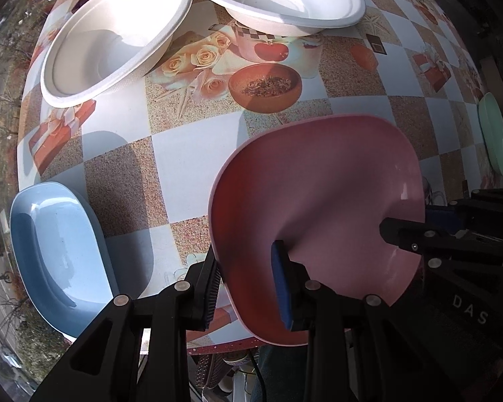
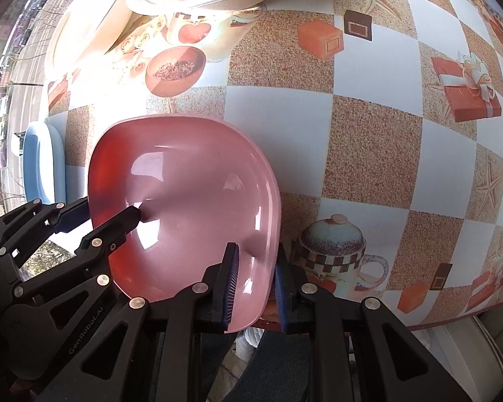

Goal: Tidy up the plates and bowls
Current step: 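Lift the pink plate, lower it onto the blue plate, open right gripper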

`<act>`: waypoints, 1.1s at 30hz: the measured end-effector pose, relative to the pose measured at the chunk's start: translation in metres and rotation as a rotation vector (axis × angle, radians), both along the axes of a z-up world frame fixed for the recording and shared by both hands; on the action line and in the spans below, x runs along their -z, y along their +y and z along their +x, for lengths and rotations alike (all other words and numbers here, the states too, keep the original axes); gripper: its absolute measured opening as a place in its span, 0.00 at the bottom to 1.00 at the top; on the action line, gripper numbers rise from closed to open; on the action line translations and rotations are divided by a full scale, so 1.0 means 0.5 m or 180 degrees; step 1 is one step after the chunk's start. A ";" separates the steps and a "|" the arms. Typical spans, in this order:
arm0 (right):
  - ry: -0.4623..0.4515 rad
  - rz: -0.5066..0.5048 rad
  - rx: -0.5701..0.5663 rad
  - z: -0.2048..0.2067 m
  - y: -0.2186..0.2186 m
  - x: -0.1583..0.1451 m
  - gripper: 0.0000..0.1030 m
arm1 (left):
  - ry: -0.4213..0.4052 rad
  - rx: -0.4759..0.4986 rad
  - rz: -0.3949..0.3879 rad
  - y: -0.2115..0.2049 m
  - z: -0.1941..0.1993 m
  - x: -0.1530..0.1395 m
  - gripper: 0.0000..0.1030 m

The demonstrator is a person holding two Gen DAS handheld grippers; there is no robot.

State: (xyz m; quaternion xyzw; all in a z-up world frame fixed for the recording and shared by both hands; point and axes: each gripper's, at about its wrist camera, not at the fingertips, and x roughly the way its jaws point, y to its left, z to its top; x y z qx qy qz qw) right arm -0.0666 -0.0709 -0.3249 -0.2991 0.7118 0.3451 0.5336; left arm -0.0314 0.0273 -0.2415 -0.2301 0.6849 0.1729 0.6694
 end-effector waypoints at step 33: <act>0.0074 0.0324 -0.1001 -0.106 0.140 -0.069 0.22 | -0.0005 -0.0673 0.0609 0.149 -0.208 -0.067 0.31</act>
